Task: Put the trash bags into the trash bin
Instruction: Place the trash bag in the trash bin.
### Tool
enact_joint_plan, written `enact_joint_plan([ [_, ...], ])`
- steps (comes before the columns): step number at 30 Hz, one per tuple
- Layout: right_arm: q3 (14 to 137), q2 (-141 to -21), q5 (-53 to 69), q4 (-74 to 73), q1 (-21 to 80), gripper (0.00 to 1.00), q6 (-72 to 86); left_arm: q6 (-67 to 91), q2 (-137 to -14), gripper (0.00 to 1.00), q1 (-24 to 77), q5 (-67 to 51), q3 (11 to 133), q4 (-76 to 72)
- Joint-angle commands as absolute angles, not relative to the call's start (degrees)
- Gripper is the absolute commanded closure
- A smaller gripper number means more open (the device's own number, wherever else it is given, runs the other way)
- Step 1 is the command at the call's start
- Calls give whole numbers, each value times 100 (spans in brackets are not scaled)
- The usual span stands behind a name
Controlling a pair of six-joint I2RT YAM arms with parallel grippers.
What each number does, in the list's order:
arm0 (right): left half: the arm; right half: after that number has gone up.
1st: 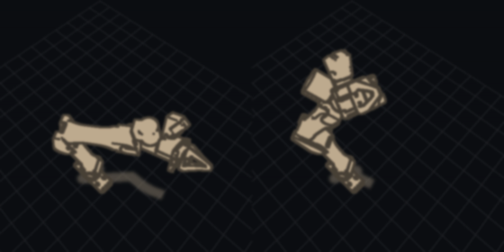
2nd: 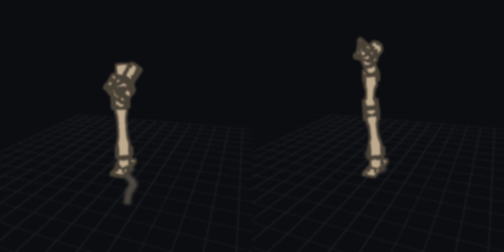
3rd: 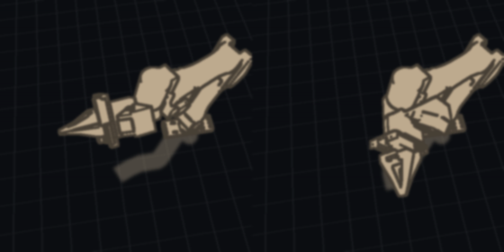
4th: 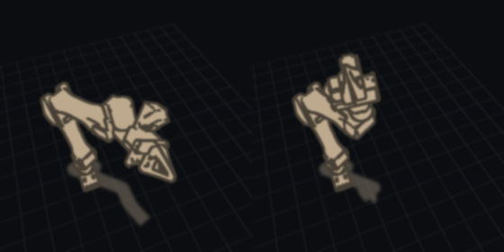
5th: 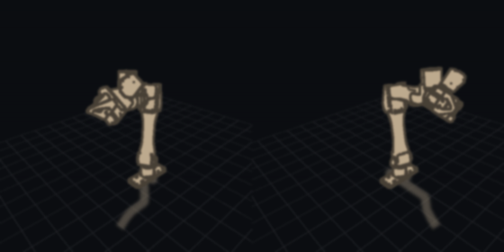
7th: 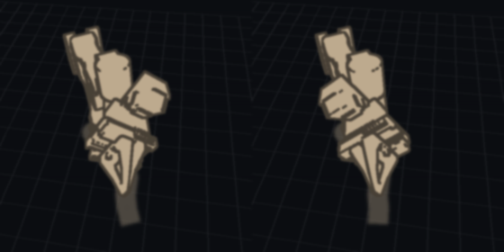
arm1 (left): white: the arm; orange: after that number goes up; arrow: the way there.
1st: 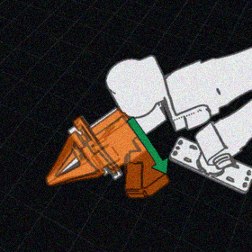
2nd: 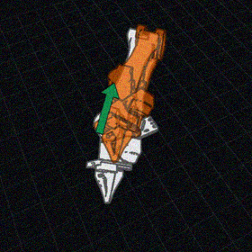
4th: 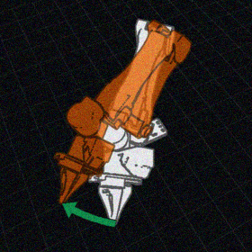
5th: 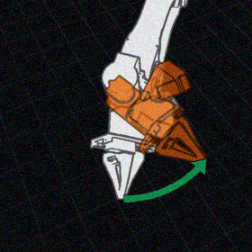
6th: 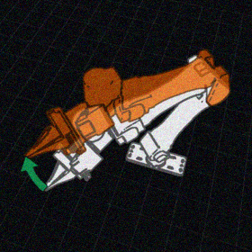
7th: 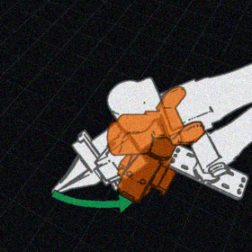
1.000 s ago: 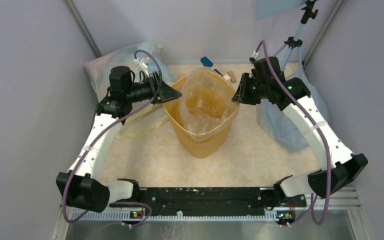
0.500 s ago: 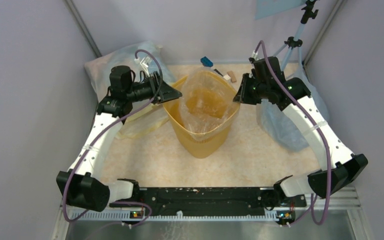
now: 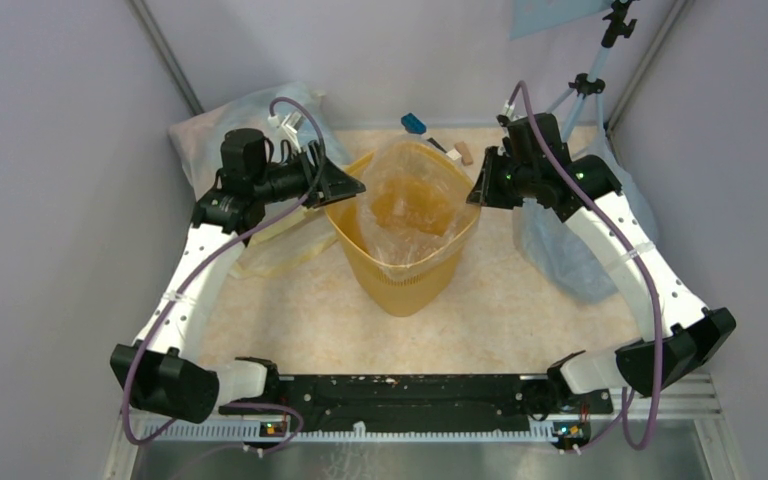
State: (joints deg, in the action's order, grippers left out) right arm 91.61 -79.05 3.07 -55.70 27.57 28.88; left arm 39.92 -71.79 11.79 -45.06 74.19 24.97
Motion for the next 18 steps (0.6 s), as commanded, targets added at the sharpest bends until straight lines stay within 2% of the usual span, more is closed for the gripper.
enact_joint_plan([
  [1,9220,-7831,261,-5490,2733,98,2691,3669,-7398,46,1160,-3961,7305,3292],
  [8,9198,-7817,293,-5468,2733,98,2689,3877,-7595,55,1355,-4176,7254,3077],
  [12,9185,-7814,308,-5458,2733,99,2700,4056,-7619,65,1415,-4302,7204,2769],
  [16,9163,-7813,321,-5436,2733,100,2711,4196,-7673,64,1423,-4532,7124,2616],
  [18,9158,-7807,305,-5423,2733,100,2724,4183,-7707,71,1424,-4573,7120,2619],
])
